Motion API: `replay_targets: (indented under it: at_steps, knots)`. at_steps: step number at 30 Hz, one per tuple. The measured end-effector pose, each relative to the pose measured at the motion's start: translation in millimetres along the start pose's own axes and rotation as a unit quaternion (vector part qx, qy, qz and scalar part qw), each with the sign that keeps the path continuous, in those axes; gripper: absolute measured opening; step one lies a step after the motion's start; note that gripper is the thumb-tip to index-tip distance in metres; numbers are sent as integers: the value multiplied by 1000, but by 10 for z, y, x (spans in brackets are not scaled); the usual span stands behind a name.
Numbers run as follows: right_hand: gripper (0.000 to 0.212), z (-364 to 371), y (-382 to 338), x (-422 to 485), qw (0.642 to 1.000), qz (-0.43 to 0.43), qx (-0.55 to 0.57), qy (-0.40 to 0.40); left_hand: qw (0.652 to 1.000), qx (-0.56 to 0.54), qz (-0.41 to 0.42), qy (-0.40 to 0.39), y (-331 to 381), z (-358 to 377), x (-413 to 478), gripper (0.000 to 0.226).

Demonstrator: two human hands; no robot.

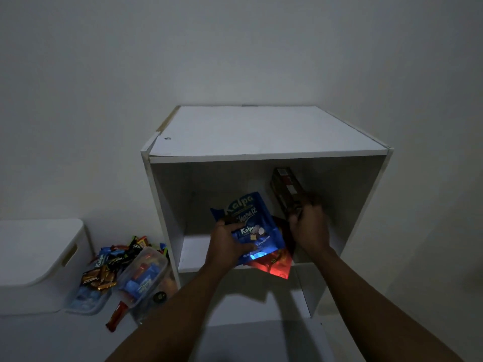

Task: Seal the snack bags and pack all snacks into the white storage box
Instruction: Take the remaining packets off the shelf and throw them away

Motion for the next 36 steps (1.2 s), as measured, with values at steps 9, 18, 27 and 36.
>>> replay_targets:
  at_steps: [9,18,27,36]
  knots:
    - [28,-387,-228,-313,993,-71,84,42,993,-47,-32,106,63,-257,-119,65]
    - [33,-1063,-116,-711,980,-102,169,33,983,-79,-39,160,542,-498,-858,69]
    - [35,-2154,628,-1295,972,-127,199,17,982,-64,-27,175,1078,43,-2051,67]
    - [33,-2933,2113,-1807,988,-25,155,7,997,-2,7,74,1464,1234,-3103,65]
Point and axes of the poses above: each hand's wrist, its own x-axis towards the middle knuckle, its own z-axis out of the palm, y = z × x, the point moved 6 cm from there along x, towards the middle knuckle, and after that the axes turned 13 degrees about y, right-handed, at the moved point
